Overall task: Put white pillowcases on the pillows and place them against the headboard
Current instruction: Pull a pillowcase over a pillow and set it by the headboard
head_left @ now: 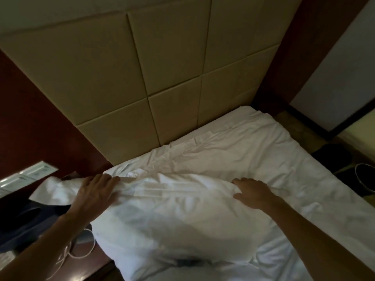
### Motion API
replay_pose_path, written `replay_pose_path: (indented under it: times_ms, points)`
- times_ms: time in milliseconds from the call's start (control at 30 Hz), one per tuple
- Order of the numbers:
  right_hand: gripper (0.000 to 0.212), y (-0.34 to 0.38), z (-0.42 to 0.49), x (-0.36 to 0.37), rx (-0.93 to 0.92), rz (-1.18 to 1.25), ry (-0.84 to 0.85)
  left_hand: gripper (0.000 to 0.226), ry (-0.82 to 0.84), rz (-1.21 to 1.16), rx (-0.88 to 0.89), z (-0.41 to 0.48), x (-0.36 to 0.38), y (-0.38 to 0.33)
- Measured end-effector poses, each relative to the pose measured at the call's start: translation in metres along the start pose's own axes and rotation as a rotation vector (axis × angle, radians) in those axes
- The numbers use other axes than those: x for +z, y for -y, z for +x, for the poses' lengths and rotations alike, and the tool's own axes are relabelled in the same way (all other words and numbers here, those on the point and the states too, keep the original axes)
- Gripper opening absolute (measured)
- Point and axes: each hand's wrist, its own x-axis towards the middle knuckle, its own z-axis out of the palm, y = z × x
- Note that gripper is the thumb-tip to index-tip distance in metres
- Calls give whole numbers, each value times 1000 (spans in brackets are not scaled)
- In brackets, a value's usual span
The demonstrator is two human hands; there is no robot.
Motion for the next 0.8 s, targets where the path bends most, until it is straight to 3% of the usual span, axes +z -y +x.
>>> replay_pose_path:
  times_ms: [200, 367, 433, 800]
  points:
    - [54, 23, -35, -2, 65, 56, 8, 39, -8, 19, -48, -12, -13, 3]
    - [45, 63, -82, 7, 119, -118, -241, 30, 53, 43, -77, -39, -26, 0]
    - [48, 76, -98, 9, 120, -185, -335, 38, 73, 38, -81, -49, -37, 3]
    - [38, 117, -114, -87, 113, -278, -633, 24, -109, -23, -182, -61, -117, 67]
